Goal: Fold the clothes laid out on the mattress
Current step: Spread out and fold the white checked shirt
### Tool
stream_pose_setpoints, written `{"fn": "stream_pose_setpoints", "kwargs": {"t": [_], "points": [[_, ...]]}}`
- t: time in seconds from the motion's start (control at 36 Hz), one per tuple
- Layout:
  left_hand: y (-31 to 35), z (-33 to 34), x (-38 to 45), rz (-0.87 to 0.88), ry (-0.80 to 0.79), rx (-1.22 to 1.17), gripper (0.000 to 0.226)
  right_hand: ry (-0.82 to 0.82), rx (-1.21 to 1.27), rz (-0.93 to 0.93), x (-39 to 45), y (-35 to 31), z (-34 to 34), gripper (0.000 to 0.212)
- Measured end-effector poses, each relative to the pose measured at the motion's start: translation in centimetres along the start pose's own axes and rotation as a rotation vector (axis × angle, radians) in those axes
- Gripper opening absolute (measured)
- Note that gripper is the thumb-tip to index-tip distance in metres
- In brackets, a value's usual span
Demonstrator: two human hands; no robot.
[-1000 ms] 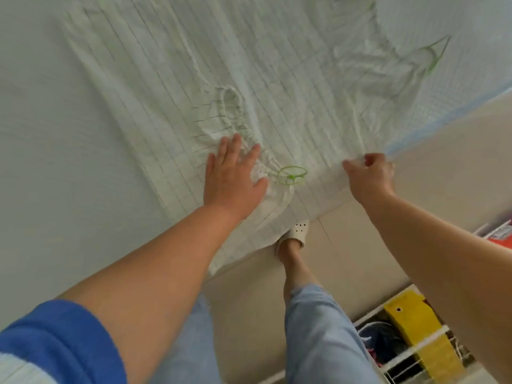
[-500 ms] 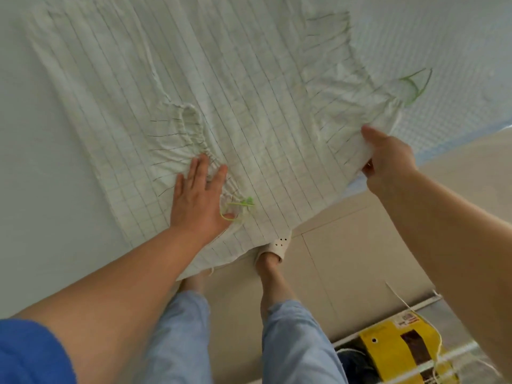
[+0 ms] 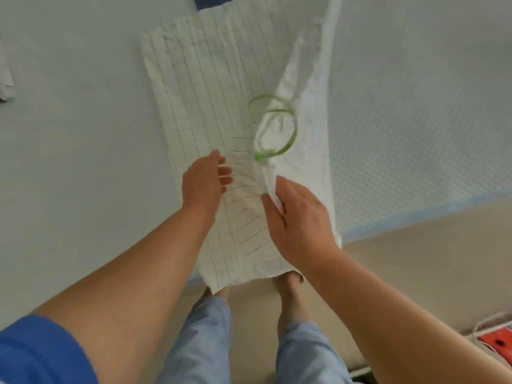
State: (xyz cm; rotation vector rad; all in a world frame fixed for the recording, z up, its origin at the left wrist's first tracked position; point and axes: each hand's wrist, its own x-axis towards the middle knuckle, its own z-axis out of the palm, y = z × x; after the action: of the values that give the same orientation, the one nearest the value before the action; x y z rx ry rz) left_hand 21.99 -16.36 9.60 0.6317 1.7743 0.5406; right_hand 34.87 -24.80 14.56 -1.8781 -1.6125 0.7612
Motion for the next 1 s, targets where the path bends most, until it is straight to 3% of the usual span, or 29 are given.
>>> {"fn": "stream_pose_setpoints", "kwargs": {"t": [0.11, 0.22, 0.33, 0.39, 0.56, 0.61, 0.69, 0.75, 0.81, 0.86, 0.94, 1.0], "points": [[0.3, -3.8, 2.8, -0.312, -0.377, -0.364, 0.070, -0.268, -0.132, -0.134, -2.1, -0.6, 4.4, 0.036], [-0.9, -5.6, 3.7, -0.347, -0.663, -0.231, 0.069, -0.487, -0.294, -0.144, -3.9, 0.6, 7.0, 0.041], [-3.3, -6.0, 3.3, -0.038, -0.373, 0.230, 0.013, -0.555, -0.398, -0.123, -4.8, 1.7, 7.7, 0.044], [-4.6, -6.2, 2.5, 0.080, -0.306, 0.314, 0.007, -0.587, -0.453, -0.105, -5.3, 2.1, 7.5, 0.047], [-6.7, -6.3, 1.1, 0.072, -0.228, 0.425, 0.013, -0.817, -0.516, -0.028, -6.0, 1.9, 6.8, 0.058], [-6.6, -6.4, 1.3, 0.067, -0.194, 0.420, 0.014, -0.744, -0.480, -0.047, -6.0, 1.5, 6.3, 0.057], [-6.1, -6.5, 1.8, 0.116, -0.135, 0.453, 0.013, -0.421, -0.445, -0.060, -5.5, 1.4, 5.0, 0.045], [-5.8, -6.5, 2.0, 0.130, -0.102, 0.486, 0.015, -0.320, -0.476, 0.012, -5.3, 2.3, 4.0, 0.045], [-5.6, -6.4, 1.9, 0.131, -0.072, 0.550, 0.020, -0.341, -0.522, 0.117, -5.5, 3.9, 3.1, 0.050], [-5.3, -6.2, 1.3, 0.167, -0.003, 0.639, 0.023, -0.493, -0.549, 0.198, -6.4, 5.6, 2.8, 0.066], [-5.2, -5.7, -0.1, 0.457, 0.130, 0.832, 0.051, -0.655, -0.596, 0.137, -8.1, 7.2, 2.9, 0.077], [-5.4, -4.6, -1.7, 0.713, 0.031, 0.894, 0.063, -0.652, -0.619, 0.093, -8.8, 7.6, 3.1, 0.078]]}}
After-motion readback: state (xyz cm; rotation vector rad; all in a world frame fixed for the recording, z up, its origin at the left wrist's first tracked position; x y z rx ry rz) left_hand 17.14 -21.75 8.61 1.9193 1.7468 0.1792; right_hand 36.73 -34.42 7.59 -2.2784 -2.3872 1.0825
